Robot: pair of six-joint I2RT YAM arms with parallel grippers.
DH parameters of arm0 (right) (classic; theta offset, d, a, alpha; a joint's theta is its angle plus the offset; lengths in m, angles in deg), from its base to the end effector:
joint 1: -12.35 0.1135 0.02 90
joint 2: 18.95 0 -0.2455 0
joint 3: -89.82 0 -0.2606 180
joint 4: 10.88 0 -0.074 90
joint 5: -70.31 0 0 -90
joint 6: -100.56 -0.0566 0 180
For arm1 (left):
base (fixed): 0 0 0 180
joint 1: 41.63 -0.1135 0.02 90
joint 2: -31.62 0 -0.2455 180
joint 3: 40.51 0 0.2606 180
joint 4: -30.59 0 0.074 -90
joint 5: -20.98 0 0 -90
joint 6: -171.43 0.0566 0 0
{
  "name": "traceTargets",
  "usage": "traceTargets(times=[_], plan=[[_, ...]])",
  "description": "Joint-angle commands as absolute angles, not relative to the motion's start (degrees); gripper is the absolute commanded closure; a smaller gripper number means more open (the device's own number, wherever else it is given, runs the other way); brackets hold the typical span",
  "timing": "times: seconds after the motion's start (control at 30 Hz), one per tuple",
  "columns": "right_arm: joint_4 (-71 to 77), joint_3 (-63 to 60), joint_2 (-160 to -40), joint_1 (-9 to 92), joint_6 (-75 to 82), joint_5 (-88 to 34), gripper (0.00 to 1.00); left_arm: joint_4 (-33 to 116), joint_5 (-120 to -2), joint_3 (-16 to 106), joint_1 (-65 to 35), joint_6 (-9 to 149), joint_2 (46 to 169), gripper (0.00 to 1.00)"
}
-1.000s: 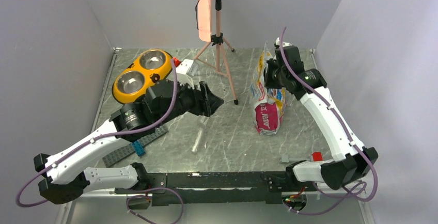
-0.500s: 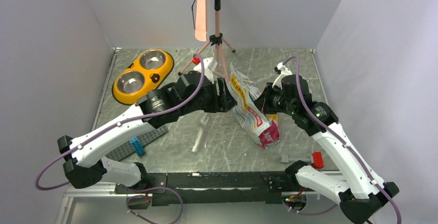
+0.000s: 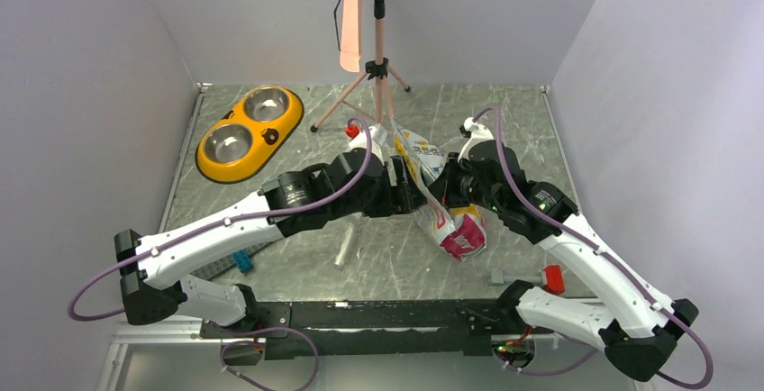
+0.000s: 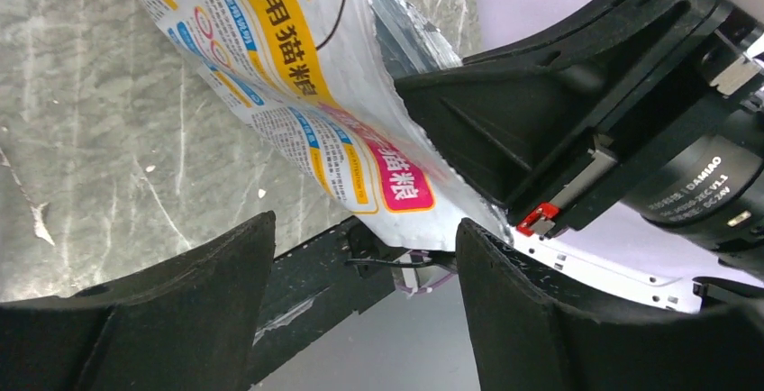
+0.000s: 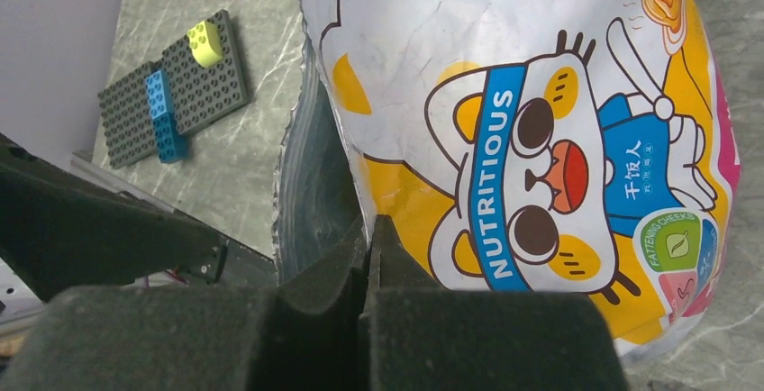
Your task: Serve the pet food
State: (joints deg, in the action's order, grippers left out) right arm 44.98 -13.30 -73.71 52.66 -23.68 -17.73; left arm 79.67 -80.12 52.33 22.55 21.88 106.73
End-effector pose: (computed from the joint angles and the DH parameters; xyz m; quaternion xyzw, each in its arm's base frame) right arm 0.1754 0.1462 0.3396 -0.0386 0.8809 0.2735 0.3842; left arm 0.1473 -0.2795 0.3627 -0.0123 0.8690 -0.3901 0.3042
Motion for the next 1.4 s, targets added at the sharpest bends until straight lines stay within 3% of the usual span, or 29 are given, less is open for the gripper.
traceTargets(times=[0.0, 0.13, 0.37, 0.63, 0.93, 1.03, 1.27, 1.37], plan=[[41.08, -10.88, -72.99, 55.7, -25.83, -16.7, 1.0, 78.91, -85.11, 56.07, 24.49, 17.95, 109.3, 0.24], [39.71, -10.81, -72.09, 57.7, -25.74, -15.84, 1.0, 80.36, -89.37, 57.81, 24.55, 16.74, 110.98, 0.27], [39.4, -11.14, -71.87, 59.72, -24.97, -15.4, 1.0, 78.9, -89.22, 56.36, 24.54, 11.69, 112.14, 0.13], [41.88, -10.67, -71.7, 62.25, -24.25, -11.42, 1.0, 79.68, -89.99, 54.39, 23.89, 7.01, 113.14, 0.19], [45.87, -8.23, -73.59, 65.72, -24.83, -4.76, 1.0, 79.5, -85.62, 51.87, 21.1, 8.58, 115.46, 0.43], [47.45, -7.43, -74.41, 66.49, -25.11, -2.76, 1.0, 80.97, -84.77, 52.56, 20.42, 11.08, 116.69, 0.55], [57.78, -3.32, -77.34, 66.64, -22.78, 7.2, 1.0, 82.4, -84.51, 49.92, 18.25, 18.48, 113.72, 0.97], [63.42, -0.86, -79.0, 66.66, -20.68, 13.18, 1.0, 86.44, -86.61, 52.92, 18.3, 22.26, 113.24, 1.0]])
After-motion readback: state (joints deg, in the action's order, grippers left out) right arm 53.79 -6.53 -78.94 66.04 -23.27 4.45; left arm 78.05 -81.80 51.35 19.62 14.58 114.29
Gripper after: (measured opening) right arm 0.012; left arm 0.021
